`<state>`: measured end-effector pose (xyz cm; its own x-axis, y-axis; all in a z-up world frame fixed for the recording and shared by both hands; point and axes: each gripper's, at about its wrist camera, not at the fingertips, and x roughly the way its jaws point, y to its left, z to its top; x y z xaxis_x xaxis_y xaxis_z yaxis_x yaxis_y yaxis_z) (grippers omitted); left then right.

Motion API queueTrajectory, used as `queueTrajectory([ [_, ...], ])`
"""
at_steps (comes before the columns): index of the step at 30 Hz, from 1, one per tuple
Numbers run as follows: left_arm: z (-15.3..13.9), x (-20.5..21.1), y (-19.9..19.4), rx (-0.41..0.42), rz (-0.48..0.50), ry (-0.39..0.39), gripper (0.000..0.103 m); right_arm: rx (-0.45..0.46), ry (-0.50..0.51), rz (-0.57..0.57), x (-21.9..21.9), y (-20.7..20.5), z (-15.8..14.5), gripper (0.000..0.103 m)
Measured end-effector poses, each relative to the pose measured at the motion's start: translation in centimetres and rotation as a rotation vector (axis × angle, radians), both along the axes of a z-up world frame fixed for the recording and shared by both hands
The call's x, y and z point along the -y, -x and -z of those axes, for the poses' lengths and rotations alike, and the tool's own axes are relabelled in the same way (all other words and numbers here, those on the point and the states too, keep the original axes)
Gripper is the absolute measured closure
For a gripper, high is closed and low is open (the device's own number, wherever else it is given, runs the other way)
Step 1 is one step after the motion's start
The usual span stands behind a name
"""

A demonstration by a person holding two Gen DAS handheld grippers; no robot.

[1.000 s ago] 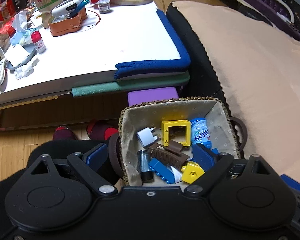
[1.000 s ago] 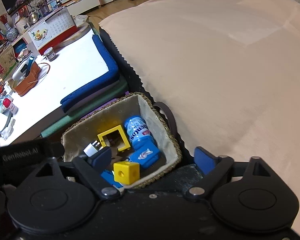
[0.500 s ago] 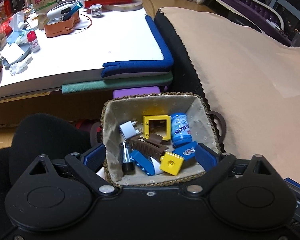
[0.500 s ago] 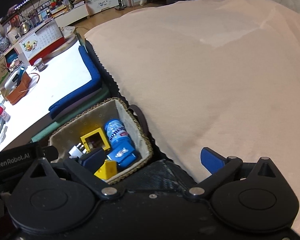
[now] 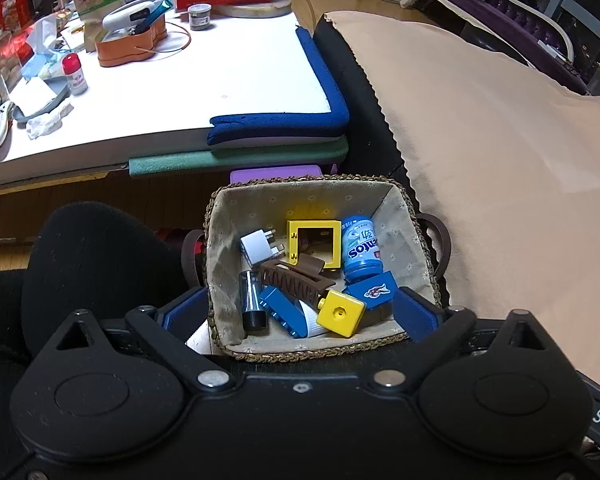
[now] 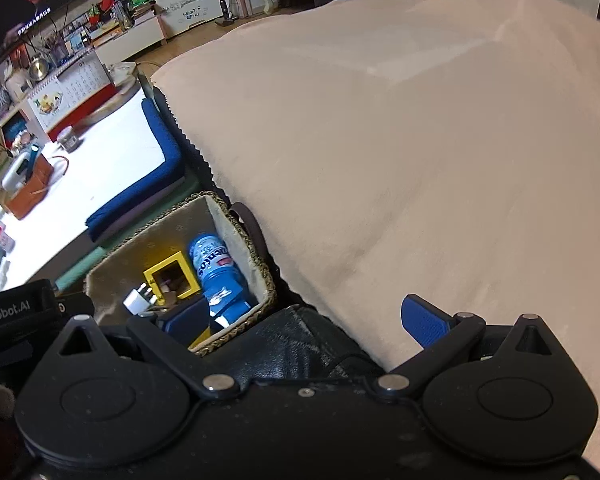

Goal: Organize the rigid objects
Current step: 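Withdraw both open tools from the basket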

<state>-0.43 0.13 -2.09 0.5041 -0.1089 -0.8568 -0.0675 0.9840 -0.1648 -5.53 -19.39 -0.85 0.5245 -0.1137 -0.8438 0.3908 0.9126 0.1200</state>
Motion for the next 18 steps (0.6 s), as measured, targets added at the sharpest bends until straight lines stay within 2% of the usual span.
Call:
queueTrajectory([
  [5,0.1,0.1,0.2,-0.004,-0.001,-0.004,0.008,-0.011,-0.007,0.004,0.0,0.0,0.2,0.000],
  [14,0.0,1.3,0.6,0.019,0.039,-0.073,0.008,-0.027,0.011,0.006,0.0,0.0,0.3,0.000],
  [18,-0.1,1.3,0.6,0.022,0.052,-0.071,0.008,-0.036,0.014,-0.005,-0.2,0.0,0.5,0.000],
])
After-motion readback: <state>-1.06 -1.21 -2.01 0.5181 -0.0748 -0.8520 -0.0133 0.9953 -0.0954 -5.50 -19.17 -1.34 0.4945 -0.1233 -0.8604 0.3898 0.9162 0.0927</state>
